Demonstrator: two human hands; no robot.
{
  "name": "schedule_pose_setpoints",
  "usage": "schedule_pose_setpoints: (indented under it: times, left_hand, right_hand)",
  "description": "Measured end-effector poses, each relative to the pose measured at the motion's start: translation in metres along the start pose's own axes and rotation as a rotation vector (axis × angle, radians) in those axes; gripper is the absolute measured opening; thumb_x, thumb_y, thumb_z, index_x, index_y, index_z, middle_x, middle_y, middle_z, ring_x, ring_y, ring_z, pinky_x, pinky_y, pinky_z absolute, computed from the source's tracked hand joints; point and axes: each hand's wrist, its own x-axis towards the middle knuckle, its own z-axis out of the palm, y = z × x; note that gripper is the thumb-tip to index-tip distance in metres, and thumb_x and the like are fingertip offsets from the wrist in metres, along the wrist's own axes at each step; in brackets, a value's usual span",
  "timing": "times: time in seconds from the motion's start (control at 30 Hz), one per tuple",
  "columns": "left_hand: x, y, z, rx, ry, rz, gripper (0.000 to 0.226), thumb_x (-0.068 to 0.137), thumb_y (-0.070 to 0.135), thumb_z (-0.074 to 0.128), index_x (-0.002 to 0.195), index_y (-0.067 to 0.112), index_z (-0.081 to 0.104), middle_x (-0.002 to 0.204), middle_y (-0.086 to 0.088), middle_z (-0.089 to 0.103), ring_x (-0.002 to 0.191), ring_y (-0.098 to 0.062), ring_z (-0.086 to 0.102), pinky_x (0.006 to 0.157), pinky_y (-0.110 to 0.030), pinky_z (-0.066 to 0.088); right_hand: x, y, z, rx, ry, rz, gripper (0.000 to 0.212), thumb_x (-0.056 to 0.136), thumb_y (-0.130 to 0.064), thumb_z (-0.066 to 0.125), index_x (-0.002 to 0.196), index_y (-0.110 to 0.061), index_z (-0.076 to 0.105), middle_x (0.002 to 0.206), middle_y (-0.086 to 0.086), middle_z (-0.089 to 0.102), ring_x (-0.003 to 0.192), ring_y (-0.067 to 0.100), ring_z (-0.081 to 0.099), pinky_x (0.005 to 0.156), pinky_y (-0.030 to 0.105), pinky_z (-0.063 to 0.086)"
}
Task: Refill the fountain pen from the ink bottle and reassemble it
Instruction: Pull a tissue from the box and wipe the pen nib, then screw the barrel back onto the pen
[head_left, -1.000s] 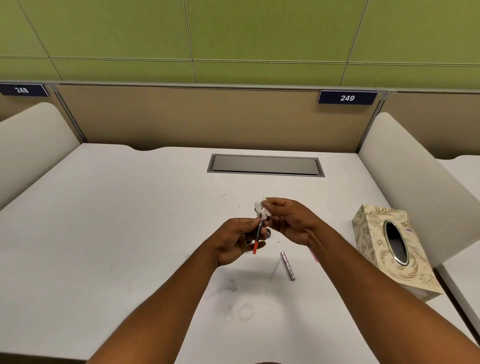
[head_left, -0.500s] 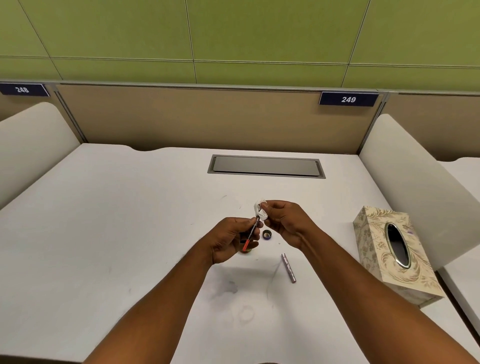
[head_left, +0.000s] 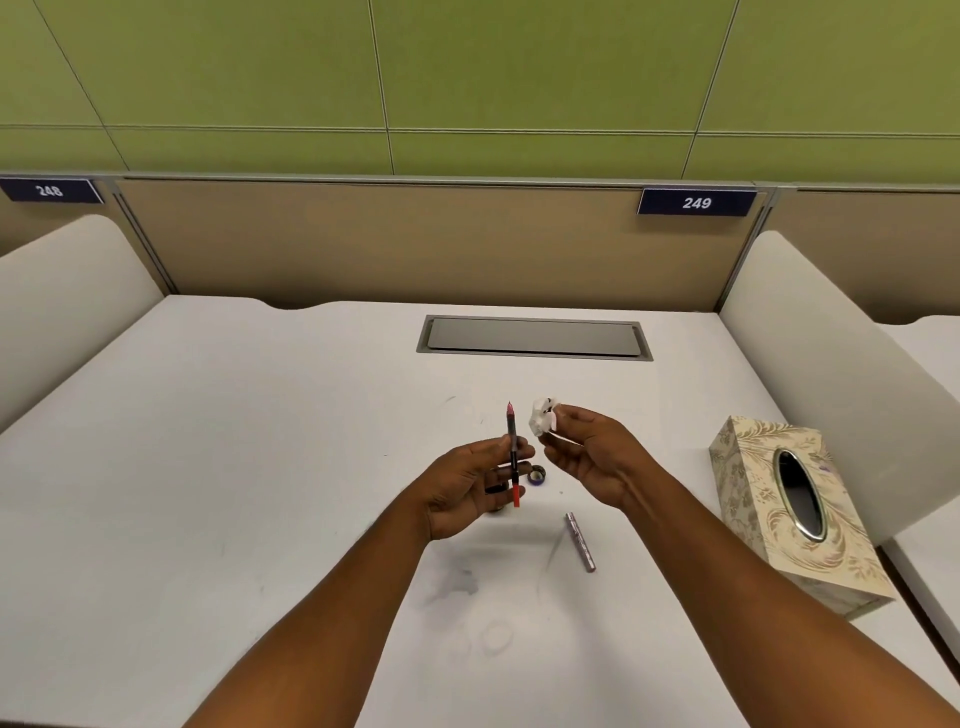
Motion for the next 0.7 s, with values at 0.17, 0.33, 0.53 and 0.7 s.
schedule_pose_setpoints:
  times: [0.17, 0.33, 0.53, 0.7]
  left_hand:
    - [-0.001, 0.001, 0.001, -0.07, -0.014, -0.005, 0.023, 0.094, 0.024, 0.061, 0.11, 0.011, 0.072, 0.127, -0.014, 0.069, 0.118, -0.035, 0.064, 0.109, -0.05, 0.043]
    - [-0.003, 0.001, 0.006, -0.098, 0.0, 0.017, 0.023, 0.095, 0.023, 0.061, 0.103, 0.009, 0.077, 0.123, -0.016, 0.07, 0.114, -0.038, 0.066, 0.101, -0.046, 0.05]
    - [-0.005, -0.002, 0.01, -0.076, 0.035, 0.032, 0.028, 0.097, 0.019, 0.057, 0.115, 0.002, 0.07, 0.125, -0.017, 0.069, 0.112, -0.035, 0.067, 0.102, -0.044, 0.049]
    - [-0.006, -0.003, 0.01, -0.079, 0.063, 0.05, 0.029, 0.097, 0.02, 0.057, 0.118, 0.005, 0.07, 0.128, -0.014, 0.068, 0.117, -0.033, 0.065, 0.102, -0.041, 0.047]
  right_hand:
    - [-0.005, -0.002, -0.002, -0.248, 0.058, -0.03, 0.008, 0.093, -0.016, 0.065, 0.098, -0.018, 0.072, 0.091, 0.002, 0.071, 0.086, 0.018, 0.066, 0.074, 0.03, 0.048]
    - [-0.012, -0.002, 0.001, -0.445, 0.009, -0.087, 0.01, 0.094, -0.021, 0.064, 0.097, -0.019, 0.073, 0.089, -0.002, 0.074, 0.088, 0.015, 0.066, 0.079, 0.032, 0.047]
    - [-0.016, -0.003, 0.005, -0.461, -0.014, -0.089, 0.02, 0.094, -0.027, 0.064, 0.107, -0.014, 0.072, 0.101, 0.005, 0.073, 0.091, 0.018, 0.065, 0.072, 0.028, 0.049]
    - [-0.019, 0.005, -0.008, -0.429, 0.032, -0.057, 0.025, 0.096, -0.036, 0.059, 0.107, -0.018, 0.072, 0.101, 0.003, 0.073, 0.088, 0.018, 0.066, 0.079, 0.032, 0.049]
